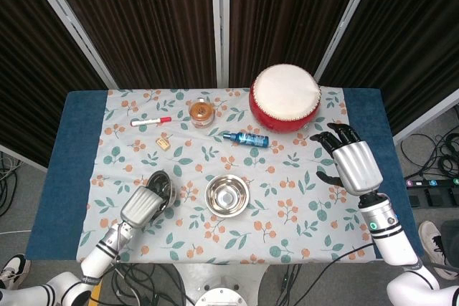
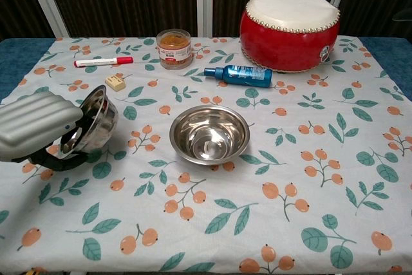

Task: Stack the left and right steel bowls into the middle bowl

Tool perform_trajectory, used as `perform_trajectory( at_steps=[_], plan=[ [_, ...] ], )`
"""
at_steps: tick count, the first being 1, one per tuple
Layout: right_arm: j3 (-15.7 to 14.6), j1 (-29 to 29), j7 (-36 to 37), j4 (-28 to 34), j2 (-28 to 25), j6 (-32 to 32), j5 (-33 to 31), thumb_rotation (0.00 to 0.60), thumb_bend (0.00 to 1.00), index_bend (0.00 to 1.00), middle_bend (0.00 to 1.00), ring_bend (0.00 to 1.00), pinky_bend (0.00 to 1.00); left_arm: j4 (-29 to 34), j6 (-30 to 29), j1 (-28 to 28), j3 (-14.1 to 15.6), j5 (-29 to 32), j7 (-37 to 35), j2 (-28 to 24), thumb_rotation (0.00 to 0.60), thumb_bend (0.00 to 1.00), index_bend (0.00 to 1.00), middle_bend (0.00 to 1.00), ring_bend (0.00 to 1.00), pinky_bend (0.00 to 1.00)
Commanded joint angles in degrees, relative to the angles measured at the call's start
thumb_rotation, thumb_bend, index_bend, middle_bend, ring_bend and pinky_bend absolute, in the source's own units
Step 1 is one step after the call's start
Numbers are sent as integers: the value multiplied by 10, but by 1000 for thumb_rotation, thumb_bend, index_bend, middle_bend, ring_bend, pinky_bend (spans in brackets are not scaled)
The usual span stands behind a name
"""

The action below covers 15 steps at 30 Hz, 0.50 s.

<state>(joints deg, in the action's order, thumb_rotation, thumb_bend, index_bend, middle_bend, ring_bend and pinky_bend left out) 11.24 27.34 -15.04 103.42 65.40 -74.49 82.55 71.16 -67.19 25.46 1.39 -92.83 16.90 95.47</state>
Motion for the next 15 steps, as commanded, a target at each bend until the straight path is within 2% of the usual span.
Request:
perform_trajectory(
  at_steps=[1, 7, 15],
  plan=[
    [3, -2, 3, 1, -2, -6, 0, 600, 0, 281, 338, 166, 186, 7, -4, 8, -5, -6, 2, -3, 600, 379, 687, 727, 667, 761],
    [21, -12, 27, 1, -1, -45, 7, 600, 0, 269, 341, 166, 186, 42, 16, 46, -21, -23, 34, 0, 600, 380, 689, 729, 669, 762],
    [47, -32, 49, 15, -4, -100, 5, 600, 16, 262, 348, 166, 186, 85, 70, 104, -55, -14, 90, 40, 600, 382, 689, 729, 670, 762]
  ],
)
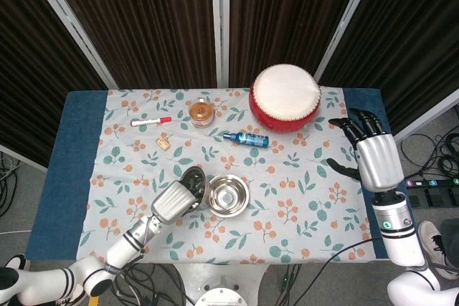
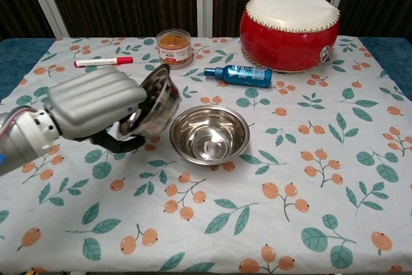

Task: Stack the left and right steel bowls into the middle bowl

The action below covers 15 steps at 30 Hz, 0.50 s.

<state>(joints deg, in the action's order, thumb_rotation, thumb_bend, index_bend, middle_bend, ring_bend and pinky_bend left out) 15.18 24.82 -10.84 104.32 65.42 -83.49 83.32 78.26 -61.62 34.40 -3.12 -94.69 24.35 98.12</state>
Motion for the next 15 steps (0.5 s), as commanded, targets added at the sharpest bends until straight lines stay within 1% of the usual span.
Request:
perform_trajectory(
  at_steps=[1, 5, 10, 11, 14, 15],
  plan=[
    [9, -9, 9, 8, -7, -12, -4, 600, 17, 262, 348, 166, 186, 17, 18, 19, -12, 6, 21, 18, 600, 381, 689, 729, 669, 762],
    [13, -15, 18, 13, -17, -16, -8, 600, 18, 259, 347, 166, 186, 20, 29, 33, -17, 13, 37, 40, 600, 382, 689, 730, 669, 762],
    [12, -20, 25, 12, -22, -16, -6, 600, 17, 258, 344, 165, 186, -6, 27, 44, -18, 13, 35, 63, 600, 380, 681, 721, 662, 756],
    [12, -21, 27, 11, -22, -16, -6, 600, 17, 258, 343, 165, 186, -15, 28, 46, -16, 13, 31, 64, 600, 366, 650, 690, 627, 724],
    [10, -24, 32, 8, -22, -18, -4, 600, 16, 257, 341, 163, 186, -25, 34, 57, -12, 6, 24, 53, 600, 253, 427, 490, 417, 538],
    [9, -25, 34, 7, -22, -19, -2, 600, 17, 257, 341, 163, 186, -29, 28, 59, -10, -2, 15, 49, 600, 222, 375, 445, 378, 505]
  ],
)
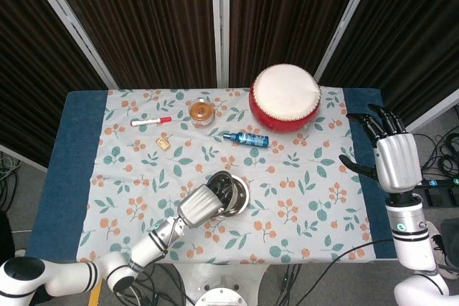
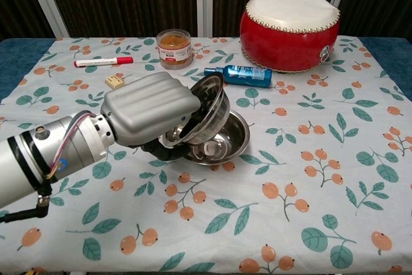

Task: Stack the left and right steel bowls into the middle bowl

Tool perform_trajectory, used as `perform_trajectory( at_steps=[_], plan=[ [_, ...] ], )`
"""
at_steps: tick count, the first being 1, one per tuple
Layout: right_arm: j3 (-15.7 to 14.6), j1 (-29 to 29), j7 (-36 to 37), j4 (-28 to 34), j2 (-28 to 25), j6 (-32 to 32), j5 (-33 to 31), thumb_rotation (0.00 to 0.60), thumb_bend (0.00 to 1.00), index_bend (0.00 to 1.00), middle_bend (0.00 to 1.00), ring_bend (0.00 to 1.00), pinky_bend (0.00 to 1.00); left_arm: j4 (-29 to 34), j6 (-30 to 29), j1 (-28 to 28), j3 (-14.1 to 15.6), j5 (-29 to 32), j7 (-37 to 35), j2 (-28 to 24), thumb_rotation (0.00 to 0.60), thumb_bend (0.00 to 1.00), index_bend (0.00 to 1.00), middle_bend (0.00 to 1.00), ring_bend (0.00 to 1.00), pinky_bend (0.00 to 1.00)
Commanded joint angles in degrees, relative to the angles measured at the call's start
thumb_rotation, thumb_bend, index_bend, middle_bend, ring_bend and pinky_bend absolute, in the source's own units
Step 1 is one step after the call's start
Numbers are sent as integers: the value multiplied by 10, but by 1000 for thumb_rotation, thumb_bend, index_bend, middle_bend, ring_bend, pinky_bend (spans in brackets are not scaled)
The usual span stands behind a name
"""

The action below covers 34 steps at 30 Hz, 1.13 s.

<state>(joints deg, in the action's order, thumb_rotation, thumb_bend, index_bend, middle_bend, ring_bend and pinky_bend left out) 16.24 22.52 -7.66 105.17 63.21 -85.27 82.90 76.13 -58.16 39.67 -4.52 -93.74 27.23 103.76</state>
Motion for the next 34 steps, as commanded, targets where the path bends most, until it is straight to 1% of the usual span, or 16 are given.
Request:
perform_trajectory(
  at_steps=[1, 4, 8, 12, 14, 16, 18, 20, 21, 22, 24, 28, 31, 34],
  plan=[
    [-1, -2, 3, -3, 0, -1, 2, 600, 17, 257, 340, 163, 186, -9, -12, 7, 6, -17, -22, -10, 600, 204, 350, 424, 362, 491],
    [1, 0, 5, -4, 1, 2, 0, 600, 17, 257, 339, 162, 186, 2, -23, 4, 14, -21, -26, -26, 600, 181, 313, 396, 335, 469],
    [2, 0, 5, 0, 0, 3, 1, 600, 17, 256, 340, 162, 186, 68, -38, -17, 16, -3, 27, -68, 600, 160, 298, 372, 309, 450],
    [-5, -3, 1, 4, -2, 6, 8, 600, 17, 257, 339, 161, 186, 132, -72, -53, 6, 36, 84, -123, 600, 160, 298, 372, 309, 428],
    [-15, -6, -4, 3, -2, 11, 14, 600, 16, 256, 337, 158, 184, 145, -94, -72, 1, 58, 87, -140, 600, 162, 299, 372, 309, 427],
    [-38, -13, -16, -5, -1, 17, 29, 600, 17, 256, 330, 145, 166, 144, -119, -97, -4, 88, 67, -152, 600, 163, 300, 371, 309, 427],
    [-73, -26, -40, -30, -1, 27, 51, 600, 19, 256, 313, 122, 131, 144, -128, -123, -7, 132, 19, -164, 600, 161, 300, 348, 278, 414],
    [-99, -38, -63, -56, 6, 33, 60, 600, 19, 252, 287, 94, 90, 148, -117, -140, -6, 168, -33, -181, 600, 154, 282, 284, 211, 358],
    [-114, -47, -70, -73, 15, 34, 62, 600, 19, 247, 269, 75, 68, 143, -121, -152, -5, 180, -60, -188, 600, 151, 272, 255, 187, 329],
    [-123, -54, -69, -84, 22, 33, 63, 600, 18, 242, 253, 61, 53, 133, -131, -161, -3, 180, -76, -190, 600, 146, 260, 230, 170, 302],
    [-141, -71, -60, -110, 40, 27, 68, 600, 19, 232, 231, 43, 41, 101, -165, -181, 4, 162, -107, -187, 600, 140, 256, 218, 165, 284],
    [-159, -99, -44, -153, 65, 2, 75, 600, 18, 178, 185, 25, 35, 47, -227, -219, 15, 139, -147, -174, 600, 138, 256, 216, 164, 278],
    [-157, -112, -25, -173, 73, -12, 72, 600, 18, 162, 182, 23, 32, 23, -250, -242, 20, 138, -168, -171, 600, 138, 256, 217, 164, 275],
    [-150, -115, -16, -181, 74, -18, 69, 600, 19, 153, 182, 20, 25, 19, -259, -256, 26, 137, -174, -179, 600, 137, 256, 217, 164, 274]
  ],
)
